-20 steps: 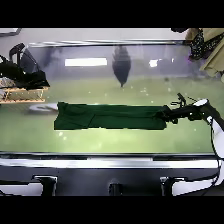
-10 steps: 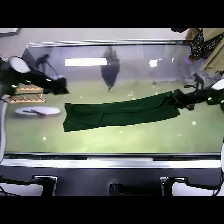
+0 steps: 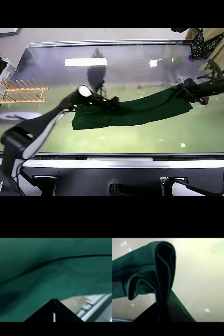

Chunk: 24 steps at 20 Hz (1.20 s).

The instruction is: Fold the clothes and pants, and hang the long-sleeved shirts on hangers.

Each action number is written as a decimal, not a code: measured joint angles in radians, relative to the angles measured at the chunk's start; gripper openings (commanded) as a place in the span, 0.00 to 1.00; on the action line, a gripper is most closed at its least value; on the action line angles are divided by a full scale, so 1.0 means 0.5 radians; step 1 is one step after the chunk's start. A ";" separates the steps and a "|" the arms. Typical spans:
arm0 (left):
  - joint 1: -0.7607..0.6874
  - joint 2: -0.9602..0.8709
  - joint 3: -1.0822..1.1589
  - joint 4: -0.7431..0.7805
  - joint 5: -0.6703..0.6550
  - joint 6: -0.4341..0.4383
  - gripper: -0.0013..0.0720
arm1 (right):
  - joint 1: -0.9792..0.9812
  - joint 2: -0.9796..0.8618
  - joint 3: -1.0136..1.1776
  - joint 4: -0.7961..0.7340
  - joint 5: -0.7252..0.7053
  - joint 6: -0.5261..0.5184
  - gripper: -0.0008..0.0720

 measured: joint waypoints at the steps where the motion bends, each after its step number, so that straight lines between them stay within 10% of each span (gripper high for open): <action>1: -0.063 -0.057 0.046 -0.048 0.031 -0.008 0.04 | 0.000 0.031 0.004 -0.025 0.037 0.027 0.05; 16: -0.526 -0.575 0.656 -0.188 0.092 -0.323 0.04 | -0.001 0.276 0.011 -0.130 0.156 0.156 0.05; 24: -0.152 -0.134 0.684 0.510 -0.506 -0.310 0.04 | 0.078 0.278 0.011 0.168 0.098 0.146 0.05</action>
